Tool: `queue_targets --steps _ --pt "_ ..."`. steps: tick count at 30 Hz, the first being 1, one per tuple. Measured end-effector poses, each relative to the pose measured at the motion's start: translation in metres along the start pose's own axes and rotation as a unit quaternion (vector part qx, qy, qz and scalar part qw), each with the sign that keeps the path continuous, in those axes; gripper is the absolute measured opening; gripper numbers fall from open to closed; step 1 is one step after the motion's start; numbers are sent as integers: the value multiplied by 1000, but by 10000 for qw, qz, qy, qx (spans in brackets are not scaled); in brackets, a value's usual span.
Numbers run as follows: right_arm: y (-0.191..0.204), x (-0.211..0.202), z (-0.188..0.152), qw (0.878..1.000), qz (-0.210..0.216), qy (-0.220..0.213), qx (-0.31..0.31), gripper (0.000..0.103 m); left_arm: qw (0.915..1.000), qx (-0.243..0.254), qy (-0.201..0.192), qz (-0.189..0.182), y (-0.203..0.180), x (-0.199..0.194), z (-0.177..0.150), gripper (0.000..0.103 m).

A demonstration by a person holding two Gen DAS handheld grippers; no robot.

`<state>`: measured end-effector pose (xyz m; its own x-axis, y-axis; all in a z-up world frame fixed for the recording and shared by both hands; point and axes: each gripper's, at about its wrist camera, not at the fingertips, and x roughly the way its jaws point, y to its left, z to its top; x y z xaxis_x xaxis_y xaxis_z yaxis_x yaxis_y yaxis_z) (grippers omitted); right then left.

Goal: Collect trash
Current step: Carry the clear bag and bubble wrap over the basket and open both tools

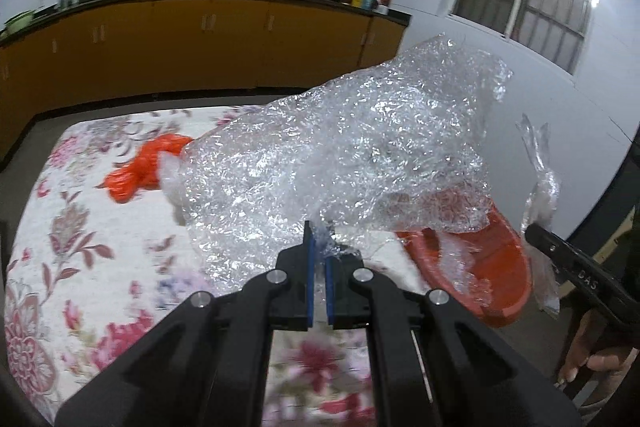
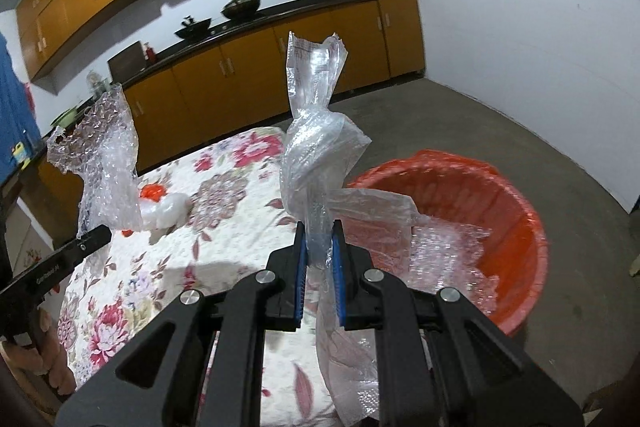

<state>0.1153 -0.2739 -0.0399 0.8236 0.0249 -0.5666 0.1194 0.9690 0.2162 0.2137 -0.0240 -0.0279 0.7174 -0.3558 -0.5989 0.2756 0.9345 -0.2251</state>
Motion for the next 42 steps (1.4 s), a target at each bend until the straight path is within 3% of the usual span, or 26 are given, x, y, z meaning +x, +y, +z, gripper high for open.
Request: queue_targets --steps 18,36,42 --pt "-60 -7 1 9977 -444 -118 507 12 9961 371 312 -743 -78 46 -5 6" --pt "-100 1 9 9949 -714 -205 686 13 9848 581 876 -1382 -150 119 -19 6" --pt "-109 10 9 9950 -602 -165 777 20 9809 586 1121 -1479 -157 139 -30 15"
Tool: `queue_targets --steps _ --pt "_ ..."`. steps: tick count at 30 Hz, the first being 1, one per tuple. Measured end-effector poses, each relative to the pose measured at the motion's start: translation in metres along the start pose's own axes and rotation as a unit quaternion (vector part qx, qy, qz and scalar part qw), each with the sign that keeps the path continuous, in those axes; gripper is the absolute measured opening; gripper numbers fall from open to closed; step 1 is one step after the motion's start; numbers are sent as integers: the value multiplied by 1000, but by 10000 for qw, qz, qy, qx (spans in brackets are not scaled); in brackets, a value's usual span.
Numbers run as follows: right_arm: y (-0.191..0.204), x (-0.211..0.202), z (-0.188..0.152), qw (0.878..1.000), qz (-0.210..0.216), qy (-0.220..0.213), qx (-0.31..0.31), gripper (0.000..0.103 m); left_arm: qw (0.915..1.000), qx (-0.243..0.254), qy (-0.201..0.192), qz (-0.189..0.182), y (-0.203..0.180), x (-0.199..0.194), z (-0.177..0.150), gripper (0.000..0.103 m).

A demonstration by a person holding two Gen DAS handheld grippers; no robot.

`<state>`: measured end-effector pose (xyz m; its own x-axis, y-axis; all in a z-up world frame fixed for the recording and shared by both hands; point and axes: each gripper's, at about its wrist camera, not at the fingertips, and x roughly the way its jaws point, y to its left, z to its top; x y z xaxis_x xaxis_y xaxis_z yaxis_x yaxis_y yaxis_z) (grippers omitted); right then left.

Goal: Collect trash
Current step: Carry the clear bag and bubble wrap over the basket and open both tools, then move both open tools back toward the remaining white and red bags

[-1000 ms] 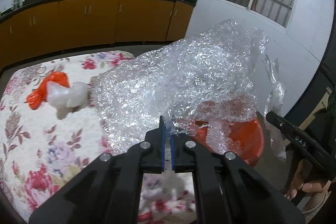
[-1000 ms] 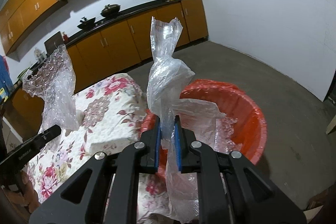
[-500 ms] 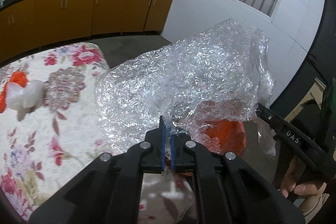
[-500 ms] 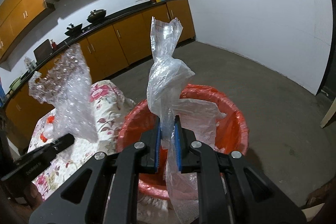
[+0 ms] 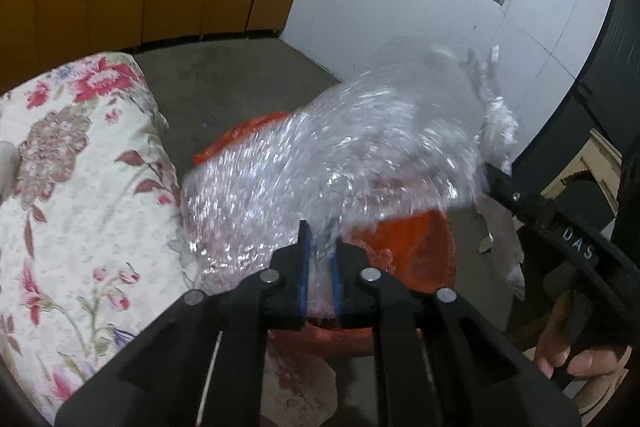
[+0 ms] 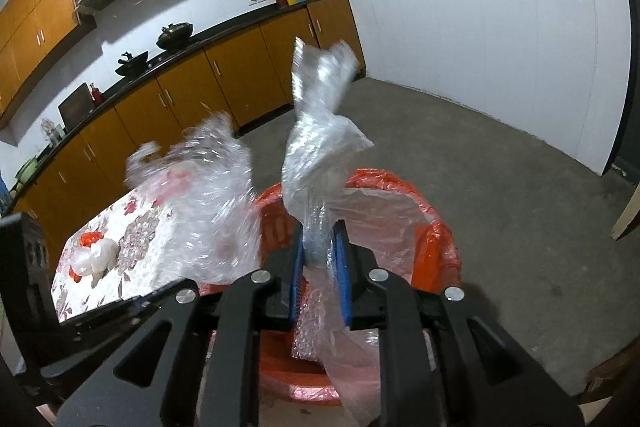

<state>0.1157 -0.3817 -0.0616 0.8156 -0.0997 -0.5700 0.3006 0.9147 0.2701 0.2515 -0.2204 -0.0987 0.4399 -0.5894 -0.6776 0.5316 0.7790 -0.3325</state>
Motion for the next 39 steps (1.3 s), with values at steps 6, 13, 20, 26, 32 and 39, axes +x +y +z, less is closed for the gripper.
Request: queue_targets --steps 6,13,20,26,32,39 --pt "-3 8 -6 9999 108 126 -17 41 9999 -78 101 87 12 4 -8 26" --pt "-8 2 -8 9999 32 97 48 50 9985 -218 -158 475 35 -16 -11 45" --pt "11 -1 -12 9995 -108 30 -278 58 9939 -229 -372 1014 58 -42 -20 58" --pt "52 4 -12 9963 158 -9 -840 70 9855 -297 -500 1592 93 -69 -30 70" --pt "113 21 -20 9891 499 52 -1387 84 9715 -809 -593 2150 155 -106 -42 75" --pt "200 49 -34 9729 1149 151 -1999 87 9392 -1301 -808 3072 237 -158 -64 76"
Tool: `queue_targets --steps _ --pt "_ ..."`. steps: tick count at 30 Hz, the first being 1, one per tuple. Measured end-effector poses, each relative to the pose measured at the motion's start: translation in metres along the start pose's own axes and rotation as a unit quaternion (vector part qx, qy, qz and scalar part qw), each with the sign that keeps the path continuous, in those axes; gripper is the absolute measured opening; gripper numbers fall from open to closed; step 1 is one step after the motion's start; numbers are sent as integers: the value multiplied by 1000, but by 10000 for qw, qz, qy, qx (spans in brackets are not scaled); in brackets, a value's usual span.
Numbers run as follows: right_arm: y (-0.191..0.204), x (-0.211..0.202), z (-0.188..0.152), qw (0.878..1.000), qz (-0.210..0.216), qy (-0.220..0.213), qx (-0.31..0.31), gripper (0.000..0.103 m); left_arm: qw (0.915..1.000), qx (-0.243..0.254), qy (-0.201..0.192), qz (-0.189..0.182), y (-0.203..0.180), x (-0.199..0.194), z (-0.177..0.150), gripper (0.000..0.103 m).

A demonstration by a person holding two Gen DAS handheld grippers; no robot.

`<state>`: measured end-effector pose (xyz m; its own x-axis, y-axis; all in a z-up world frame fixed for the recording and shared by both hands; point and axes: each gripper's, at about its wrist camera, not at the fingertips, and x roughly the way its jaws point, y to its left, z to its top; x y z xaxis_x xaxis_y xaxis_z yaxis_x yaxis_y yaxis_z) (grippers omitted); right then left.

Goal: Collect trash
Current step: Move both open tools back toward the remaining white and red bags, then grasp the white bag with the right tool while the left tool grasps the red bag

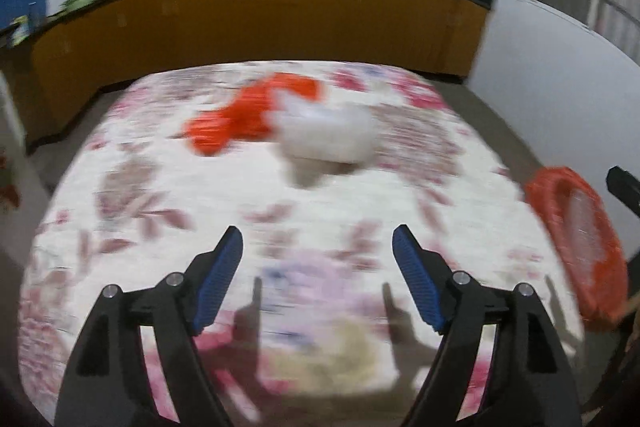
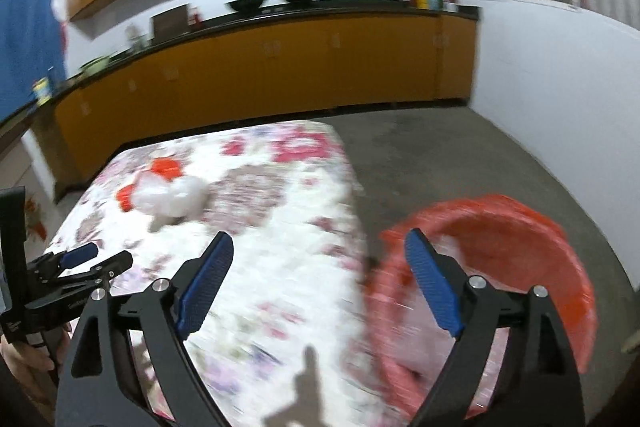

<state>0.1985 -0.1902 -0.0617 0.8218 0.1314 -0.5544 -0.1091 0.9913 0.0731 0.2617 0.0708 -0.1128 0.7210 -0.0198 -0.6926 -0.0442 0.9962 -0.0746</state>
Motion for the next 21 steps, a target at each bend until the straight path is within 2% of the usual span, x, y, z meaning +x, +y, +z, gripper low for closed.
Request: queue_targets --steps 5,11,15,21 --pt "56 42 13 9982 488 153 -326 87 9971 -544 -175 511 69 -4 4 76" --pt "125 91 17 9926 950 321 -682 87 9914 -940 -310 855 119 -9 5 76" --pt "159 111 18 9905 993 282 -906 87 9886 -1056 -432 983 143 -10 10 76" --pt "187 136 19 9891 884 328 -1132 87 9873 -1087 -529 1031 157 -6 18 76"
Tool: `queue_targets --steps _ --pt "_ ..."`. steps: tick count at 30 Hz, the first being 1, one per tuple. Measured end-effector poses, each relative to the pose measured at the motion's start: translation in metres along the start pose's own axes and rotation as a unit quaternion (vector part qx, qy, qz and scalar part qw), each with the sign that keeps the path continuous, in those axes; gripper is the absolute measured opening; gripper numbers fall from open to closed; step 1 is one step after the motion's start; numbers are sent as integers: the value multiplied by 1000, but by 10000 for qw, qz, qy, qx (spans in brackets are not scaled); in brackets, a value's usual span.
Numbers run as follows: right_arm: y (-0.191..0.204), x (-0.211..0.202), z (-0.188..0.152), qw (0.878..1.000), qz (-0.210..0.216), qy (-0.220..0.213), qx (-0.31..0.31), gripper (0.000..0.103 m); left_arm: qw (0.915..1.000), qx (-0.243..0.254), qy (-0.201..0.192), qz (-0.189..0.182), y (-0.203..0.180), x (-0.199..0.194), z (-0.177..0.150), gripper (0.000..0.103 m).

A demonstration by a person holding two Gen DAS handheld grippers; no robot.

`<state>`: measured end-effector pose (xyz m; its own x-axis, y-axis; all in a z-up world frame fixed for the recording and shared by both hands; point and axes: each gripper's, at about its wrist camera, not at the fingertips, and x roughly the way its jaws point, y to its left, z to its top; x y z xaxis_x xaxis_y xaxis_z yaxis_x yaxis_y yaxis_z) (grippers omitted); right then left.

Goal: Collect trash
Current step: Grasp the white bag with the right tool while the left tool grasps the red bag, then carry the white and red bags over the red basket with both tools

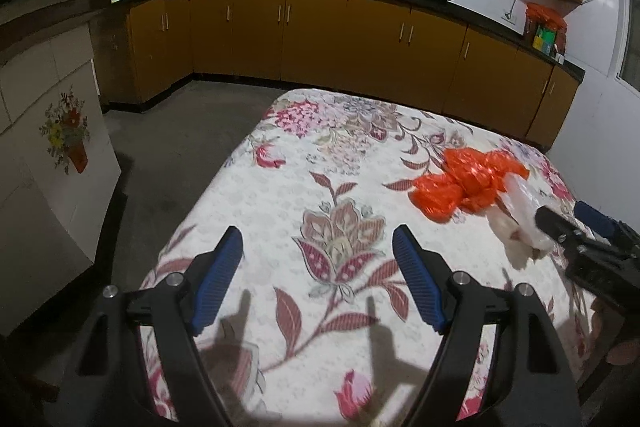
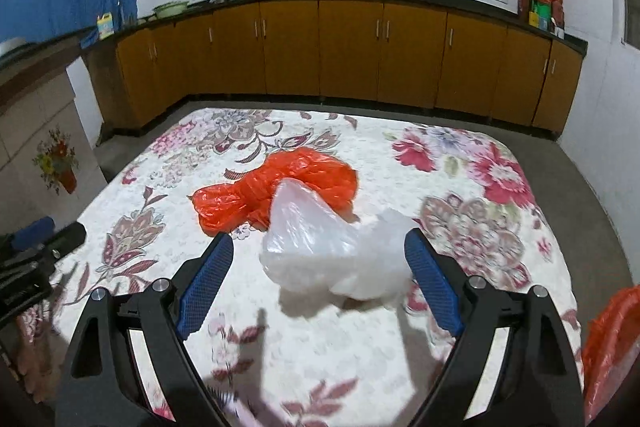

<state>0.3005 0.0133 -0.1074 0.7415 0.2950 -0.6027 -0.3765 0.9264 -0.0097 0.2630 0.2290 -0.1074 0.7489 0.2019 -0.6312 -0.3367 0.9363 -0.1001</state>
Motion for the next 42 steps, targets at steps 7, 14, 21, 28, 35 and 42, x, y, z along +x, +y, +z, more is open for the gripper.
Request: queue_targets --steps 7,14,21,28,35,42 --pt "10 32 1 9977 -151 496 -435 45 9999 102 34 -40 -6 18 12 76" --pt "-33 18 -11 9981 -272 545 119 12 9974 481 237 -475 -49 50 30 76" --pt "-81 -24 -41 9956 -283 547 712 11 9873 1225 422 -923 -118 89 47 78" --pt "-99 -41 -52 9935 -156 600 958 11 9747 1794 882 -996 -158 126 42 72" --pt "-105 -55 -57 9931 -162 563 1013 11 9727 1766 1029 -1095 -161 127 34 41" --pt "-114 -92 -59 9923 -184 351 1171 11 9757 1653 1004 -1031 -159 80 24 39"
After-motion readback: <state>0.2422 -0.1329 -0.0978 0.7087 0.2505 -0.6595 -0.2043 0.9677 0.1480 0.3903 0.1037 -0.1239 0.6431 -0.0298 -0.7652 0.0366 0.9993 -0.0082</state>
